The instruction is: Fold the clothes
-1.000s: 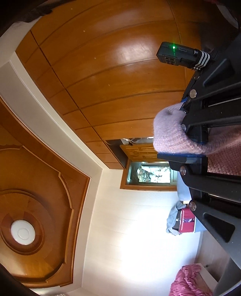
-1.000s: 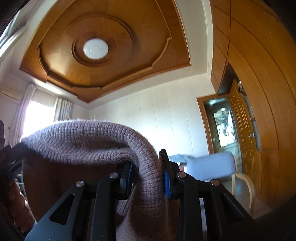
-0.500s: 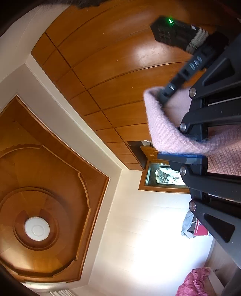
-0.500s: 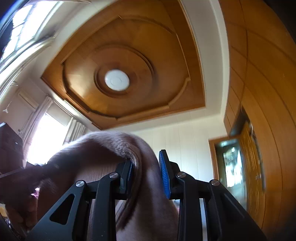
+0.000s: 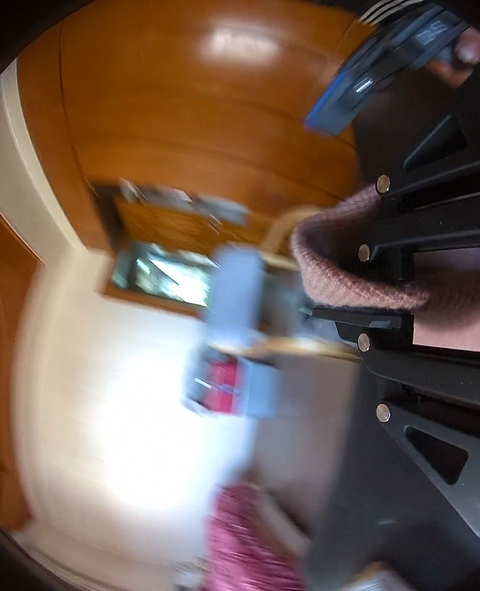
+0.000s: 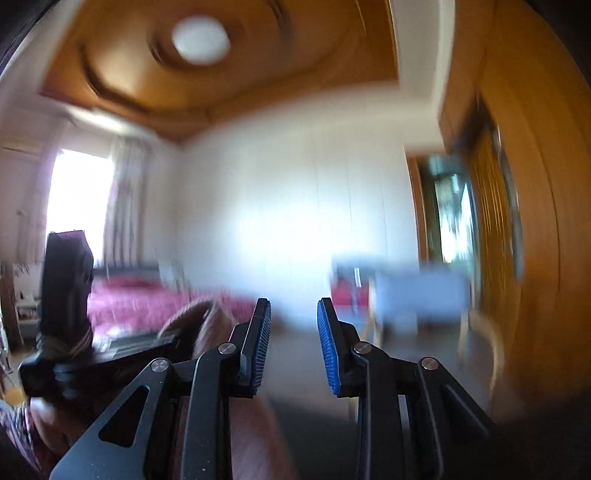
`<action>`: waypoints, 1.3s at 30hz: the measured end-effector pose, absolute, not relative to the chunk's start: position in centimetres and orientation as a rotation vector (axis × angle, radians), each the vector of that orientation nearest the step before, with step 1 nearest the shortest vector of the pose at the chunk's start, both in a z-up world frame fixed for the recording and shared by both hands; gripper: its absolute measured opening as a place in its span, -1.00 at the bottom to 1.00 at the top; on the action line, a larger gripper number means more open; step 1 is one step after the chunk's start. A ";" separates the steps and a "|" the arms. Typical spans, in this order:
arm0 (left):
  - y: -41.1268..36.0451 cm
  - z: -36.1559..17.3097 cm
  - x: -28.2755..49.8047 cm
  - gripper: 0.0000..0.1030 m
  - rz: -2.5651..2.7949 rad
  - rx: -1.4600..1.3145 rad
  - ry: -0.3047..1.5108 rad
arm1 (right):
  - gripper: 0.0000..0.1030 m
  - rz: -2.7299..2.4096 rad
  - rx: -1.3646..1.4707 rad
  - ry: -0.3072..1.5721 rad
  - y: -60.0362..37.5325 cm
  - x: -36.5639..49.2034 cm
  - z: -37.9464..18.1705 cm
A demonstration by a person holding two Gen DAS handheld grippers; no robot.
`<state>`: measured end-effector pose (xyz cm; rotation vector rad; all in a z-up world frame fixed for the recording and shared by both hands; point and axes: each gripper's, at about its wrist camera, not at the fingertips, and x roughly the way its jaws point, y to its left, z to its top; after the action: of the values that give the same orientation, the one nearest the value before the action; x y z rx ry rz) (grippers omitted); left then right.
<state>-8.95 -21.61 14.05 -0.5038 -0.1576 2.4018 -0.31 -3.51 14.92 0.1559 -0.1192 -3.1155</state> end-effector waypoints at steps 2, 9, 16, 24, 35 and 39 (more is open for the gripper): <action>-21.1 9.9 -11.7 -0.86 2.432 -0.633 -0.156 | -0.44 -3.110 0.372 -0.159 -2.6 -2.4 11.4; -18.7 -1.9 -17.9 -0.86 2.468 -0.976 -0.111 | -0.44 -3.032 0.831 -0.194 -0.9 -5.6 3.8; -17.6 -5.7 -21.8 -0.86 2.313 -1.299 -0.177 | 0.19 -2.818 0.975 -0.268 -1.0 -6.1 1.8; -18.6 -6.2 -22.2 -0.83 2.277 -1.290 -0.276 | 0.33 -2.737 1.119 -0.095 -2.3 -5.0 0.7; -17.8 -6.1 -22.0 -0.82 2.331 -1.281 -0.194 | -0.86 -2.782 1.324 0.210 -3.0 -9.4 -3.3; -18.1 -5.9 -21.9 -0.82 2.336 -1.279 -0.182 | -0.86 -2.856 1.296 0.167 -1.0 -10.0 -2.2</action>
<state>-21.92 -18.12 -5.92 -1.2789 -0.1823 2.3356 -10.02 -0.99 -2.17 1.2959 0.1670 -2.8559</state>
